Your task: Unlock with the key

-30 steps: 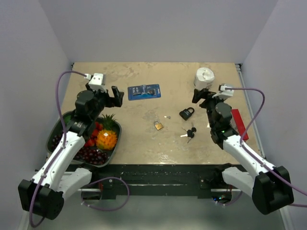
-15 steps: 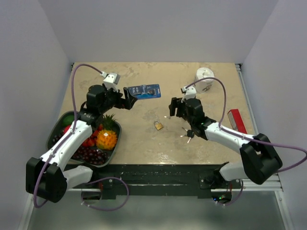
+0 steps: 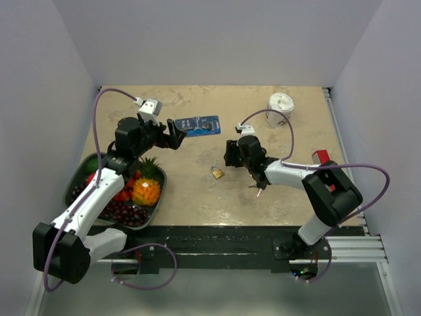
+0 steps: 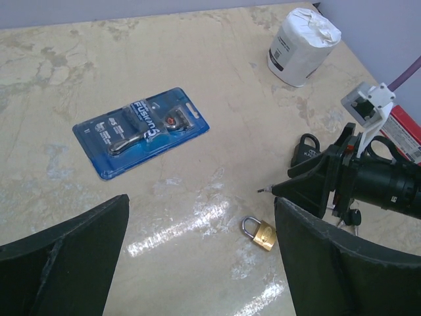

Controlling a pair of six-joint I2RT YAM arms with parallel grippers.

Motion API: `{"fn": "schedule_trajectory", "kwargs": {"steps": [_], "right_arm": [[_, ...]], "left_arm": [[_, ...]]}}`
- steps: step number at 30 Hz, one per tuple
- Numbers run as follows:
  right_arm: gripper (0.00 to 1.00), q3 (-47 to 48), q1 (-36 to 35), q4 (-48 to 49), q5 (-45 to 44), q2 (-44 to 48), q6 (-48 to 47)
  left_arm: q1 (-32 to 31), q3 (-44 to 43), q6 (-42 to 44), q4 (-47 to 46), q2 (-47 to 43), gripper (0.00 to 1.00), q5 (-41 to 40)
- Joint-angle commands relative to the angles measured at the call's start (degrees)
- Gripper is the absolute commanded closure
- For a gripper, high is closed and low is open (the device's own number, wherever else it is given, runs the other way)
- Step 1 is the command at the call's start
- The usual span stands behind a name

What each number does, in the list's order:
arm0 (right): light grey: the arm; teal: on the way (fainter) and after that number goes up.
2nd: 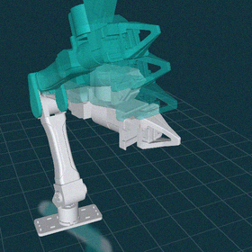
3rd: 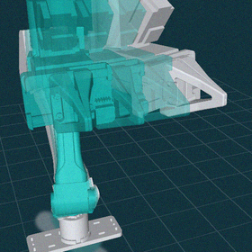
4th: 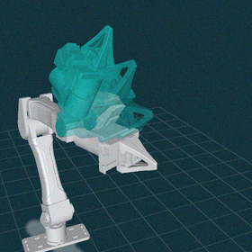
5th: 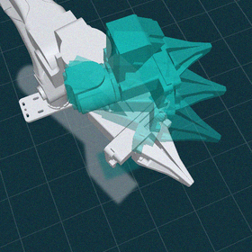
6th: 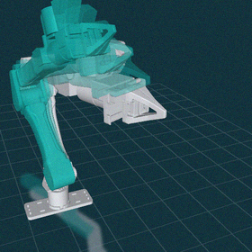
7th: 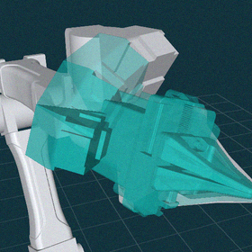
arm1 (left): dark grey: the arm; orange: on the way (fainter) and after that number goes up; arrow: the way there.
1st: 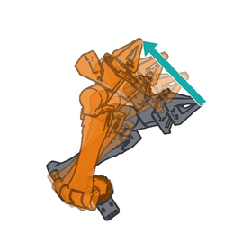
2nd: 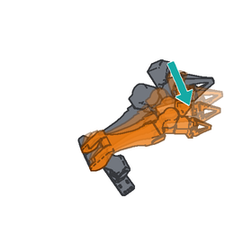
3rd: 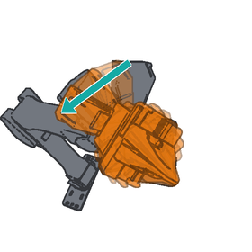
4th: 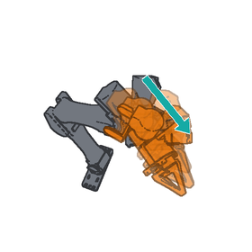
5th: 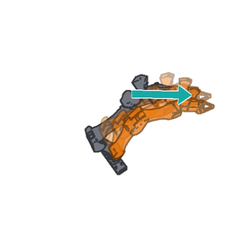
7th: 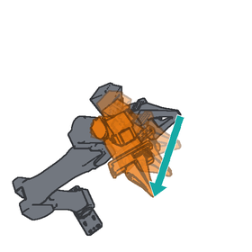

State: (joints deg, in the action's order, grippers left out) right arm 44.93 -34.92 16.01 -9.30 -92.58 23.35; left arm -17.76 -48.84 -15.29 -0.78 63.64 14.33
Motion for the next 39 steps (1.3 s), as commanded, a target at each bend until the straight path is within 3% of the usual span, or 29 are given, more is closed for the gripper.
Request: {"fn": "schedule_trajectory", "kwargs": {"steps": [1,25,29,39], "right_arm": [[0.42,1.9,-0.6,-0.4,-2.1,-0.8,2.5],[0.57,1.9,-0.7,1.7,-8.4,-7.0,4.5],[0.63,1.8,-0.7,2.0,-8.6,-7.5,4.5],[0.66,1.6,-1.0,2.7,-9.8,-8.4,4.1]], "left_arm": [[-0.3,-0.9,0.5,-2.3,-0.4,0.05,0.5],[-0.3,-0.9,0.1,-2.1,0.4,0.05,1.3],[-0.2,-0.9,0.1,-2.1,0.7,0.05,1.5],[-0.3,-0.9,-0.1,-2.1,1.0,0.04,2.0]]}}
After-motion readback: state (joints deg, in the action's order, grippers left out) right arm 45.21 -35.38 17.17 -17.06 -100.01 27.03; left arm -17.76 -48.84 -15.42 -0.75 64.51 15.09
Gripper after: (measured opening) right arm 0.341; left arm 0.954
